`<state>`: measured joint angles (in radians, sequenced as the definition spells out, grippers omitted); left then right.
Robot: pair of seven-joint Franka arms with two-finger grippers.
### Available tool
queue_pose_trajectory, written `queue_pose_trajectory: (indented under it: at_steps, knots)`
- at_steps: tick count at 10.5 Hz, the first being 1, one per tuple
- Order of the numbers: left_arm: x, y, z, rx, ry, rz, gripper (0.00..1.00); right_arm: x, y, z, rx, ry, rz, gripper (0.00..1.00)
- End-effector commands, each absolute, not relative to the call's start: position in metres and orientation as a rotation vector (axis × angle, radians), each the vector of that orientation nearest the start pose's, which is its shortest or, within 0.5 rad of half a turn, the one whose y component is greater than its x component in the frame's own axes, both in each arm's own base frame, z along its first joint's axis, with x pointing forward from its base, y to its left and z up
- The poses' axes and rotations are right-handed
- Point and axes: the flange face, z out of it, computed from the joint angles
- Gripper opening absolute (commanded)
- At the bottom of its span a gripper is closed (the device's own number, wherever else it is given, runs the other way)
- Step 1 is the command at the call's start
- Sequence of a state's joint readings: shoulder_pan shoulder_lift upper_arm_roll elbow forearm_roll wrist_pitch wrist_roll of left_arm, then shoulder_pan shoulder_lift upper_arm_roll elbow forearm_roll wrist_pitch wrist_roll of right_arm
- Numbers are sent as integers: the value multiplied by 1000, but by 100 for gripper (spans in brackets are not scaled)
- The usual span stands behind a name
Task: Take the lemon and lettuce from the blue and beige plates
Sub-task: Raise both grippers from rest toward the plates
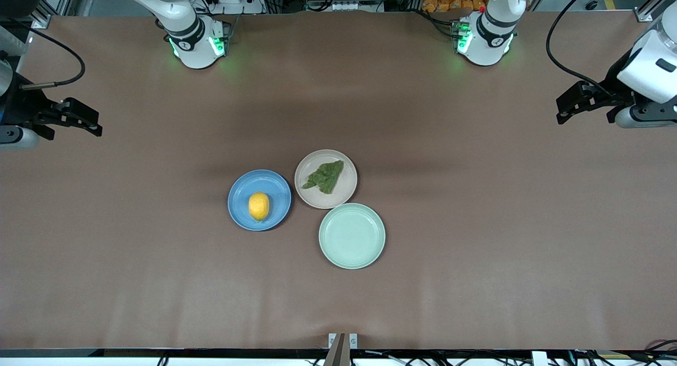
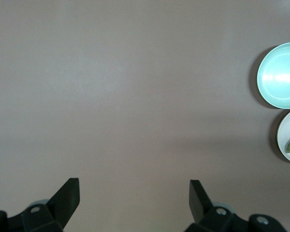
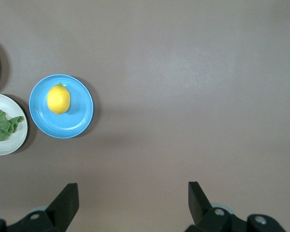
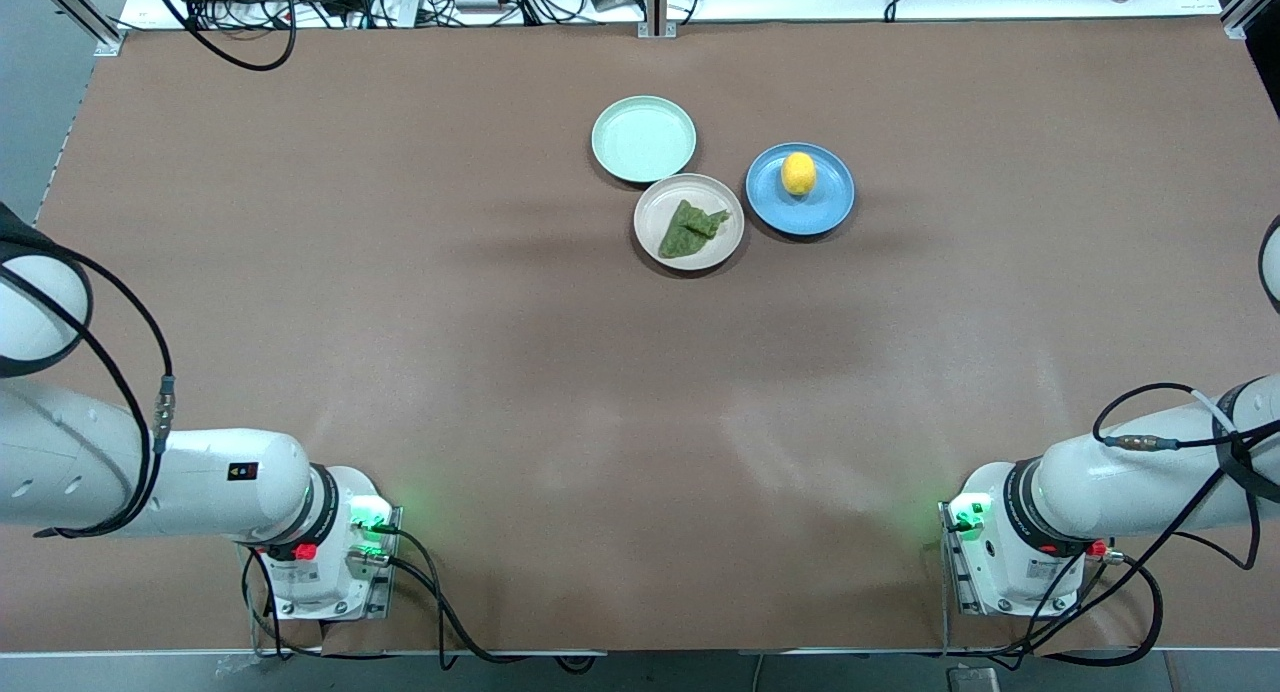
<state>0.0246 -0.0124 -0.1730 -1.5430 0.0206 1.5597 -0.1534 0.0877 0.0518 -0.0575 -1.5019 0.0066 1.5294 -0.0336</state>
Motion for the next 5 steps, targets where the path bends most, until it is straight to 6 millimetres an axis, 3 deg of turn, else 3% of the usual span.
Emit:
queue_pose_trajectory:
  at_steps: [1, 3, 4, 5]
  knots:
    - [541, -78, 645, -3115, 22, -32, 100, 564, 20, 629, -3128, -97, 24, 100]
    - [542, -82, 642, -3136, 38, -20, 100, 565, 20, 628, -3128, -97, 22, 100]
    - [540, -92, 642, -3172, 41, -10, 100, 565, 20, 628, -3128, -97, 22, 100]
    - [537, -114, 639, -3175, 91, 0, 100, 566, 20, 627, -3128, -99, 22, 100]
